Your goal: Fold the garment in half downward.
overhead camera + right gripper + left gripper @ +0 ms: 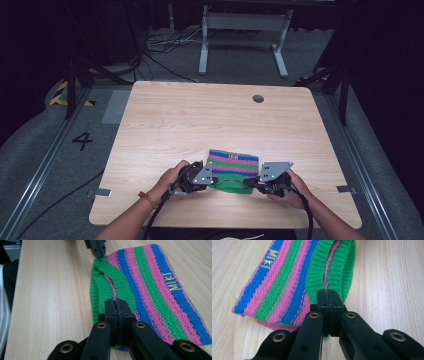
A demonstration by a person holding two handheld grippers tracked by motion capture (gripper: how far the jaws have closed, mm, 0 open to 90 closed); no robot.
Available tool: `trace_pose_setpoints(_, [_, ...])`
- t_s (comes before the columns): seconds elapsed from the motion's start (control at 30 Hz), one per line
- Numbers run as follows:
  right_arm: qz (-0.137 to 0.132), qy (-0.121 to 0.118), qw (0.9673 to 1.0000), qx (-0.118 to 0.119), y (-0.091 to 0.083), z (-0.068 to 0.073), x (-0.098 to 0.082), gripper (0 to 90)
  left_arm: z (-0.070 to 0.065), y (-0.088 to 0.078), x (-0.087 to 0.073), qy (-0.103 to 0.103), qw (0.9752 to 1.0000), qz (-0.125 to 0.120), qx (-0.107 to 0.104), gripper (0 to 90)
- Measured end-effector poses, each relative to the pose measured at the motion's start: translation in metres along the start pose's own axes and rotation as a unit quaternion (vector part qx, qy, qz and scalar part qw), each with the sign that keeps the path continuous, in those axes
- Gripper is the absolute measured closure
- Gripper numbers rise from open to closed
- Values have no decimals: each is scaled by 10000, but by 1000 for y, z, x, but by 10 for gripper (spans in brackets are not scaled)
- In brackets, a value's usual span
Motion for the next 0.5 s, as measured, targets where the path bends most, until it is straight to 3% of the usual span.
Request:
trace_pose_setpoints(0.13, [271, -50, 9995, 127, 8, 6, -8, 890, -2, 8, -4, -43, 9999, 64, -75, 893])
trace_pose_setpoints(0.17, [318, -9, 9993, 176, 10, 7, -10, 889, -2, 10, -4, -93, 9999, 66, -103, 813])
trace_pose_setpoints(0.23, [420, 40, 9989, 203, 15, 8, -16, 884, -2, 12, -5, -94, 9998, 68, -154, 803])
trace_pose_setpoints(0.33, [413, 115, 9989, 203, 15, 7, -16, 884, -2, 12, -7, -108, 9997, 88, -208, 797])
trace_pose_setpoints(0.5, [554, -33, 9984, -139, 15, -1, -18, 882, -1, 14, -8, -54, 9998, 156, -103, 809])
Point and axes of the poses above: each handheld gripper's, and its own axes: y roughly forward along the jaws, x roughly out of its top, z roughly to its left, the point moved 7 cm from there along y, roughly forward along the jaws, and after that the axes turned 7 degrees about x, right-handed, at the moved point
